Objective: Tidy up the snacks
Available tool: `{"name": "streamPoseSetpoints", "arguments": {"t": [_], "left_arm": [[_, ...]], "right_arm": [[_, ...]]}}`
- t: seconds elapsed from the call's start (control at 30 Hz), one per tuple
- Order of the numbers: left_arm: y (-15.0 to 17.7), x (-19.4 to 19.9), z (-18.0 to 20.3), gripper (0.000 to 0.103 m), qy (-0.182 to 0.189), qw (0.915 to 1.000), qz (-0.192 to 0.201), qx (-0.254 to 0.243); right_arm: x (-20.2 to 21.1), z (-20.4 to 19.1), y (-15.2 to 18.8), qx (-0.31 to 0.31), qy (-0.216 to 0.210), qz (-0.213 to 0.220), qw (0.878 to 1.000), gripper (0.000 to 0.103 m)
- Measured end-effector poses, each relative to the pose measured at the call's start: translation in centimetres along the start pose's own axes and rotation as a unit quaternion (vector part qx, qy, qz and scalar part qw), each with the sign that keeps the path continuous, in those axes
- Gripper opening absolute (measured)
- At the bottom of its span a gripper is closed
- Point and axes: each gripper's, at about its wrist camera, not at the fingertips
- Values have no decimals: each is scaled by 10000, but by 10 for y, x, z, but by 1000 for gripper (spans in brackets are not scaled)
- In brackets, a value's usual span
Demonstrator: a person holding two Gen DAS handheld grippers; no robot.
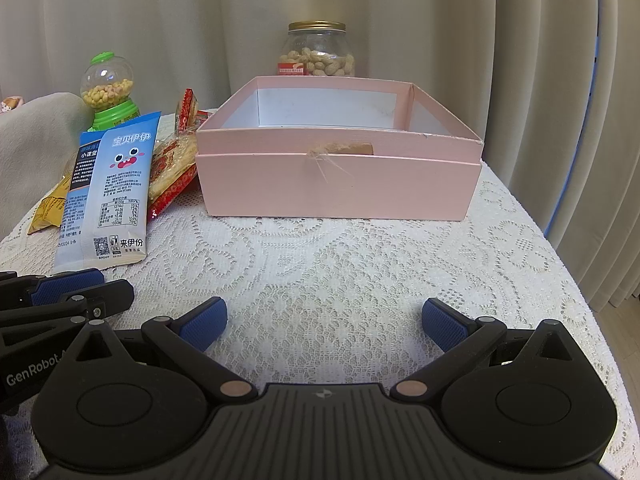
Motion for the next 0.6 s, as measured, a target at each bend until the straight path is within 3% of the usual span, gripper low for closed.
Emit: {"name": "streamPoseSetpoints", "arguments": {"t": [0.6], "left_arm": [[0,0,0,31,1,10000,2,13]], "right_arm": [[1,0,0,2,-6,-3,10000,103]]}}
Point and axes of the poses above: each gripper's, at about its wrist camera, not at the fingertips, and x roughly against the way its jaws point, z to its right, y to its underside, and after that the axes turned 2 degrees about -x, right-handed
